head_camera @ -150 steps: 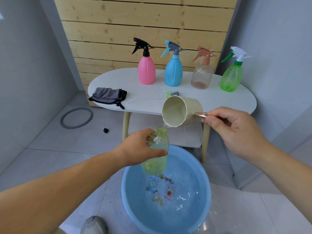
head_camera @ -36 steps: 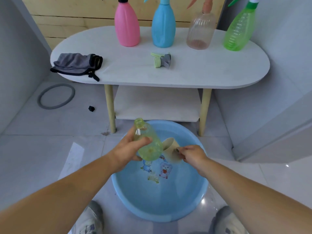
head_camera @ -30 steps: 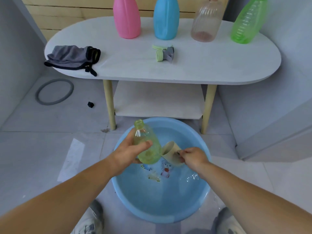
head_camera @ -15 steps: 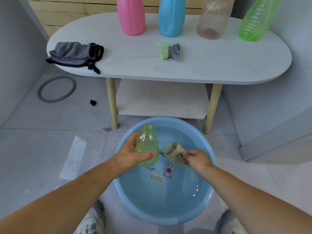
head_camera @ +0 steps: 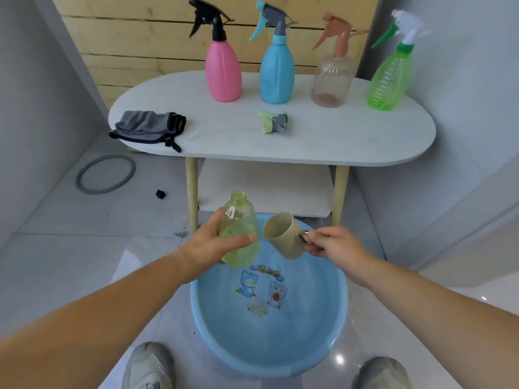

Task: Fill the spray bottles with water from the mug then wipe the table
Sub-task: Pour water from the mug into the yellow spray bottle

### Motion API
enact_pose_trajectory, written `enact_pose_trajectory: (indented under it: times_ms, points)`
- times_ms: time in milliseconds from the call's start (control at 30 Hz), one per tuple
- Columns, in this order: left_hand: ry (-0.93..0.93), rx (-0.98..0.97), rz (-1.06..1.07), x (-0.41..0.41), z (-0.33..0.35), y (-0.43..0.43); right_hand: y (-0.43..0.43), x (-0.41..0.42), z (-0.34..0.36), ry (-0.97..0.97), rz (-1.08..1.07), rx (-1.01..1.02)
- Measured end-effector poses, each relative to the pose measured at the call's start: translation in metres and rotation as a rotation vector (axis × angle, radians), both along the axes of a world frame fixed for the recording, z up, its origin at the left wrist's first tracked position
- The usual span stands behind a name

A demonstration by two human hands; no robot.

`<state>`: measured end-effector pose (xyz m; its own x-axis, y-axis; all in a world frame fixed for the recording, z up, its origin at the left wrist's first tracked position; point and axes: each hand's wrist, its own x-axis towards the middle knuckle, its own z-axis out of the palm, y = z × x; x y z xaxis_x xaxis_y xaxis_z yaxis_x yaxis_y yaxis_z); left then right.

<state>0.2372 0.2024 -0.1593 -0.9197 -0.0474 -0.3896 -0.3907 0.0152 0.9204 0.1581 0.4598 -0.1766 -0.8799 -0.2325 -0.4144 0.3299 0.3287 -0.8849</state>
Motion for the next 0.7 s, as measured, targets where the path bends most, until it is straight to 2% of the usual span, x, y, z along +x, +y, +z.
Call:
enact_pose_trajectory:
  times_ms: [133,367,533,700]
  points:
    - [0.049,-0.066,-0.077,0.005,0.044,-0.001,0.011,0.005,0.057,0.099,0.003,-0.031]
    - [0.078,-0.106,-0.177,0.029,0.117,0.002,0.018,0.025,0.149,0.272,-0.037,-0.262]
    - [0.094,-0.087,-0.160,0.043,0.132,0.008,0.019,0.040,0.186,0.372,-0.068,-0.372]
    - [0.112,-0.061,-0.087,0.037,0.131,0.017,0.022,0.042,0.197,0.476,-0.037,-0.354]
